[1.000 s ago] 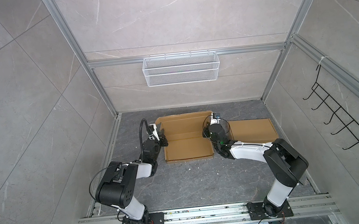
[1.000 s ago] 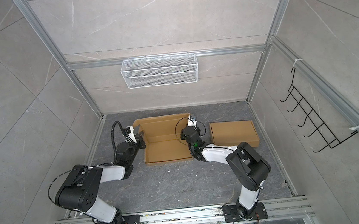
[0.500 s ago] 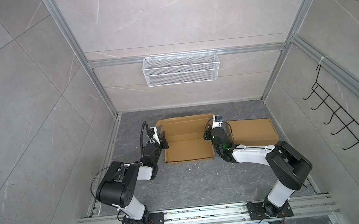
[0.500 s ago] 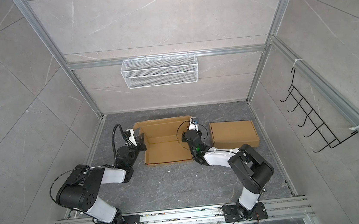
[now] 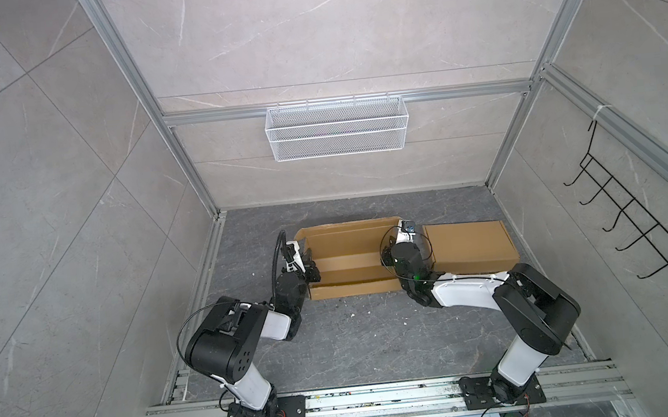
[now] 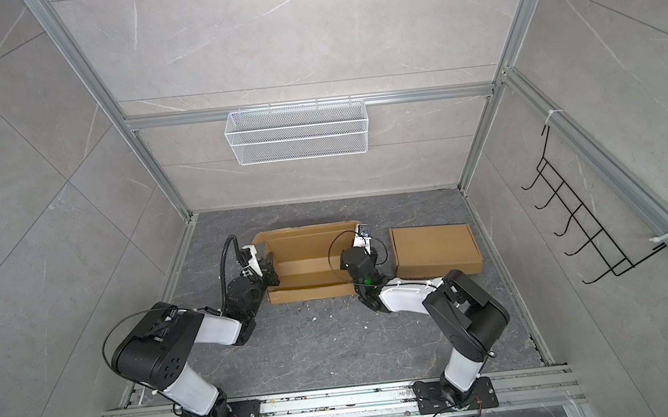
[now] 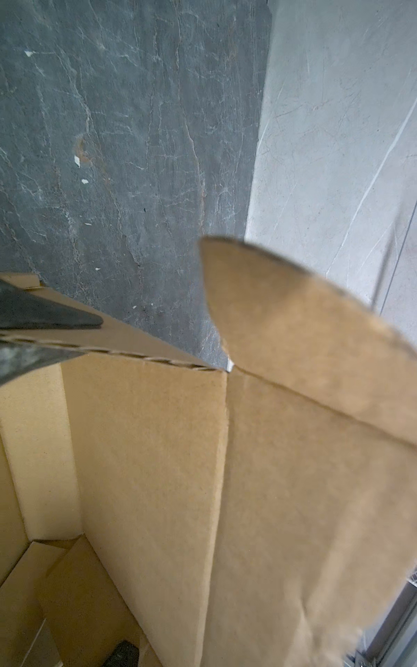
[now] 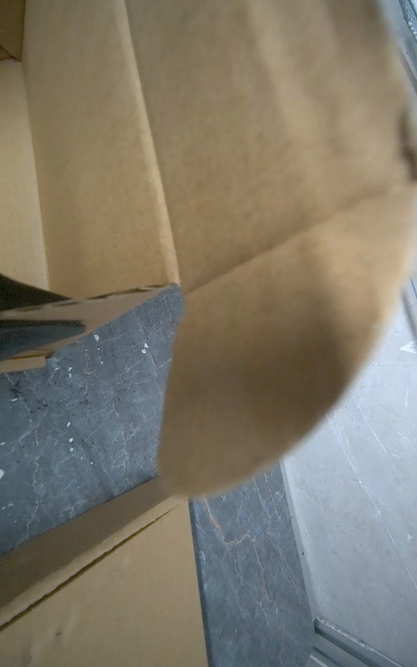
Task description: Fold the paper box
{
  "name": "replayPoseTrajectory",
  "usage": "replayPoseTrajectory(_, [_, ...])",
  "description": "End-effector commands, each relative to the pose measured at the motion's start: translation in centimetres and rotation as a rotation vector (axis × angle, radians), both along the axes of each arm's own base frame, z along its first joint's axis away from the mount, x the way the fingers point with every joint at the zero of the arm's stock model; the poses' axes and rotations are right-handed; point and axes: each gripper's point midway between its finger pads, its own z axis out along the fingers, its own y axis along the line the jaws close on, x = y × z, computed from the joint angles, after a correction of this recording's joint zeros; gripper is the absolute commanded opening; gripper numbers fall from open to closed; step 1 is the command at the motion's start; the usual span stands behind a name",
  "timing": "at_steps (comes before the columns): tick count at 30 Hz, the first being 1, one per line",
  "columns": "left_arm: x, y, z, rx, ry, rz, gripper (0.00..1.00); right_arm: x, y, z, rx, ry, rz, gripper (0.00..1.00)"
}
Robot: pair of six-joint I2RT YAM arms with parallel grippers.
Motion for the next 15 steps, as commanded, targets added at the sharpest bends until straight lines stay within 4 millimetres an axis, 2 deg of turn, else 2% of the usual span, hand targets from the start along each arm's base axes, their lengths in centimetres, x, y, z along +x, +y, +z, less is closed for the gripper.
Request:
replayPoseTrajectory(1, [-2.1,-3.0,-3.7,0.053,0.096,-0.139,0.00,-2.3,2.5,-2.8,-0.026,0.089,0.127,0.00])
replayPoseTrajectory(7, [-1.6,-2.6,-2.2,0.096,0.031,-0.112,0.00,-2.3,2.7,-2.4,-0.008,0.077,0.140,0.00])
replayPoseTrajectory(15, [-1.1,-2.7,-0.6,0.130,-0.050,-0.102,0.00,-1.4,3.8,-0.6,0.018,0.036,0.171,0.00])
